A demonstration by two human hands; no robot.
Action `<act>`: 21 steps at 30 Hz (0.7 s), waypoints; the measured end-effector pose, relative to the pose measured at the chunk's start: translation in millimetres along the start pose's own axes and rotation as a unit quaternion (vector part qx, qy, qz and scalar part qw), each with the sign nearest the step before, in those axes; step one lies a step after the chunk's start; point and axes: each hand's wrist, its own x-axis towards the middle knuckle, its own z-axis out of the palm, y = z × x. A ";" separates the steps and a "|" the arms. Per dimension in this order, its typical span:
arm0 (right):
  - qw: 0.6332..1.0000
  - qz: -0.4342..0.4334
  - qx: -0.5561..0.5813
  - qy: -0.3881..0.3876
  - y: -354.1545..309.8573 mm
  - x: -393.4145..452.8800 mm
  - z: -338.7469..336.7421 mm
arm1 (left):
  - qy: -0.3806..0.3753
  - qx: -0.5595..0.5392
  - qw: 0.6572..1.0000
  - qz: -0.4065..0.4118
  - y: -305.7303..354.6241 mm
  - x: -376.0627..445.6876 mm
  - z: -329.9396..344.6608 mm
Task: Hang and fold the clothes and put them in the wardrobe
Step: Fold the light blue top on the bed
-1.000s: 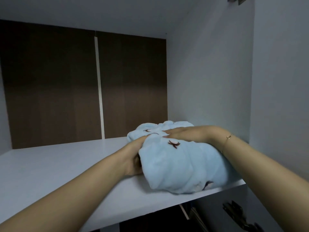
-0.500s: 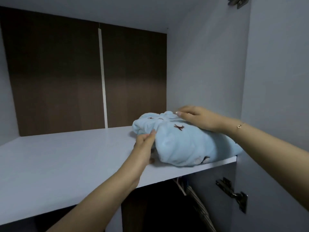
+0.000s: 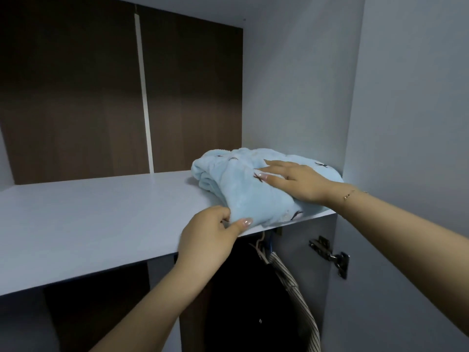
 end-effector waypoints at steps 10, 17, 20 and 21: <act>0.985 0.091 0.133 -0.064 40.5 8.4 -56.2 | 0.101 0.199 0.963 0.151 86.0 61.5 -24.2; 0.988 0.095 0.080 -0.093 52.7 13.6 -29.2 | -0.219 0.169 0.954 -0.119 70.0 108.1 37.6; 0.988 0.096 0.081 -0.091 54.4 7.4 -21.8 | -0.169 0.153 0.966 -0.124 70.8 101.0 39.3; 0.989 0.095 0.071 -0.089 53.5 5.2 -21.4 | -0.155 0.177 0.966 -0.111 75.1 98.1 38.7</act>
